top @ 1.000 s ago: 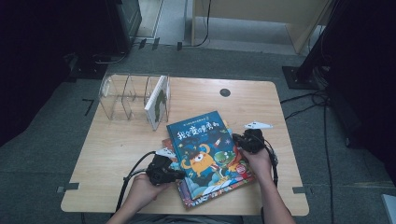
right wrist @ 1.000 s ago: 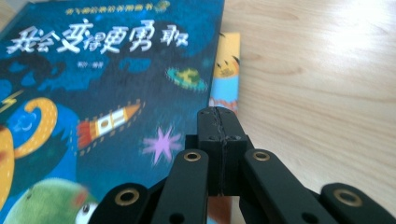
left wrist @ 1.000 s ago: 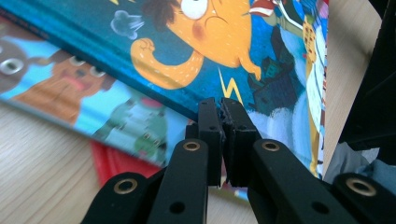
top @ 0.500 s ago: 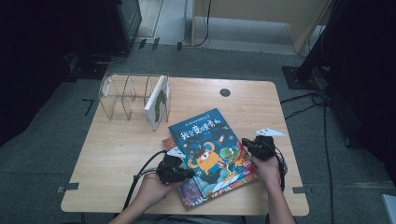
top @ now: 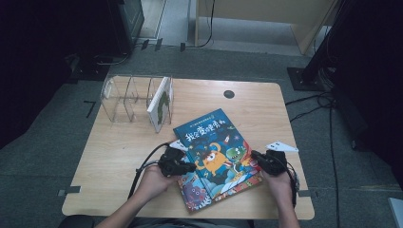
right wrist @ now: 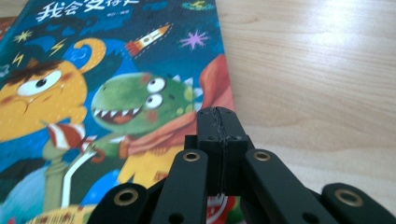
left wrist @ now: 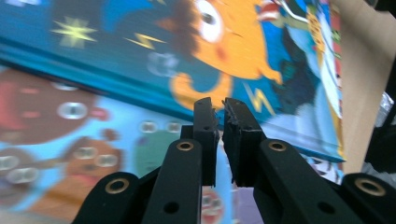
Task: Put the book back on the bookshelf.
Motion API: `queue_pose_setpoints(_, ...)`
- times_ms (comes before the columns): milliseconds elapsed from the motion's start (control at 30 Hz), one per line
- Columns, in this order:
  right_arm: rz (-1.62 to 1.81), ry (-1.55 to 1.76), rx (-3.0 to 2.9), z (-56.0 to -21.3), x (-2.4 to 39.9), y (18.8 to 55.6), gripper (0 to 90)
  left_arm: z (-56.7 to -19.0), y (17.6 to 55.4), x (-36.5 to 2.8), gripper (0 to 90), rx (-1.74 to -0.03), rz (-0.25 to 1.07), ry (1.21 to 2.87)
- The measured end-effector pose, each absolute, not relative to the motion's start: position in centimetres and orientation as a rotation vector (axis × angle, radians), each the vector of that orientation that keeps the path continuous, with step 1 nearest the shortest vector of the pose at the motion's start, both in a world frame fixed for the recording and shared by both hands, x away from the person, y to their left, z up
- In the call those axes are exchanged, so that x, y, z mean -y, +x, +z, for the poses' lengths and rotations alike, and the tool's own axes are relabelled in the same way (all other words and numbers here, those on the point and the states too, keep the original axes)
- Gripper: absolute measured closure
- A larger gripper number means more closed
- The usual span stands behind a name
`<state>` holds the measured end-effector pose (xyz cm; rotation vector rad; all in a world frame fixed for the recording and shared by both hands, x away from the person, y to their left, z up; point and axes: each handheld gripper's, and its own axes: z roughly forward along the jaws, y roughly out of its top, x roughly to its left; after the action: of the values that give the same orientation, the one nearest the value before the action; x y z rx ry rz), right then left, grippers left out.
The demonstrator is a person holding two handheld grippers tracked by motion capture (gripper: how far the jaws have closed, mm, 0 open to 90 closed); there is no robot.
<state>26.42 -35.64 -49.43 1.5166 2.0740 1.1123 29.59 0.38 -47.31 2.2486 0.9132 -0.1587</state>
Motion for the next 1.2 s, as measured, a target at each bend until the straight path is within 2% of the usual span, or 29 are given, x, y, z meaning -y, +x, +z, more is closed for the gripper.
queue_pose_setpoints(433,1.080,1.543,-2.036,-49.5,36.7,22.5,90.0,-46.0,33.5,-4.0,81.1,-1.018,-0.100,2.183)
queue_pose_setpoints(733,0.996,1.569,-2.082,-49.9,37.2,20.4,90.0,-45.9,34.8,-5.1,79.9,-1.054,-0.064,2.167)
queue_pose_setpoints(1200,1.039,1.602,-2.056,-50.3,38.0,22.4,89.2,-46.5,34.9,-6.9,78.6,-1.119,-0.049,2.143)
